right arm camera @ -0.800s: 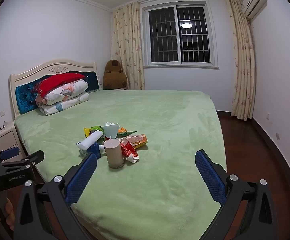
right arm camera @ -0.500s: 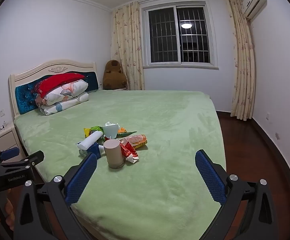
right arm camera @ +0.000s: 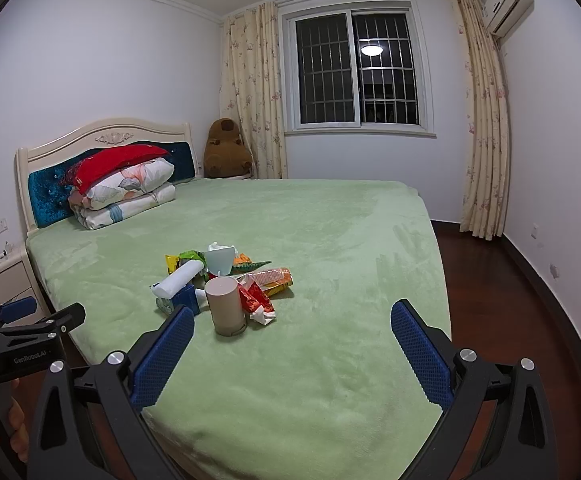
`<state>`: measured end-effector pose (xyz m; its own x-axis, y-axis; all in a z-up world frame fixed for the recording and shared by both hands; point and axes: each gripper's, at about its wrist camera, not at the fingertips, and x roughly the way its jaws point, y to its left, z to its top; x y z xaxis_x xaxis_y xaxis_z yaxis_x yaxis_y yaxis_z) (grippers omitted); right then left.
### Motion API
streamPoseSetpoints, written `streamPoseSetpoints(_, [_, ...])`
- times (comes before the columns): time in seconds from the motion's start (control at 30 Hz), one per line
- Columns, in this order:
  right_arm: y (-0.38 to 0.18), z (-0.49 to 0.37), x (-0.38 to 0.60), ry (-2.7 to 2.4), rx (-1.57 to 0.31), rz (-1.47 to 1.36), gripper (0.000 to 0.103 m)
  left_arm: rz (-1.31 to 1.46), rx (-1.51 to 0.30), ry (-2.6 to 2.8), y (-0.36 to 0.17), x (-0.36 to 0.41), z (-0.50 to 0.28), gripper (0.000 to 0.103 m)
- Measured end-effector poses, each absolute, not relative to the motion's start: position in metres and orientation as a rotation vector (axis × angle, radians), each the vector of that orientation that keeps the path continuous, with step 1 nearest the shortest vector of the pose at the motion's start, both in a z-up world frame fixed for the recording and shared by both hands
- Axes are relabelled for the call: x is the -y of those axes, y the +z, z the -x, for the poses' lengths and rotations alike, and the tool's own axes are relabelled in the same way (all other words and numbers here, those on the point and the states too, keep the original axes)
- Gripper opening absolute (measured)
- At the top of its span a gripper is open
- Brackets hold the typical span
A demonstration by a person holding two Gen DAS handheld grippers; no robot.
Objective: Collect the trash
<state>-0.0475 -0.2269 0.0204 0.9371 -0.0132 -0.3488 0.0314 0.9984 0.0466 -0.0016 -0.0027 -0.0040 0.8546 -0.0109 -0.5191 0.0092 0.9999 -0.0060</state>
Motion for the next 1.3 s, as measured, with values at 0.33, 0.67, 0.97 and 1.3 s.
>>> streamPoseSetpoints(0.33, [0.017,0.045,0.229,-0.035,-0.36,-0.052,0.097,0.011,-0.555,-0.011,-0.008,-0.002,0.001,0.097])
streamPoseSetpoints(0.67, [0.016,0.043,0.228,-0.039,-0.365,-0.047,0.097,0.03,-0.568,-0.012,-0.01,-0.008,-0.001,0.097])
streamPoseSetpoints(0.97, [0.015,0.043,0.226,-0.043,-0.368,-0.046,0.097,0.04,-0.577,-0.003,-0.009,-0.014,-0.002,0.097])
streamPoseSetpoints(1.3, [0.015,0.042,0.226,-0.041,-0.368,-0.047,0.097,0.054,-0.59,-0.003,-0.009,-0.018,-0.002,0.097])
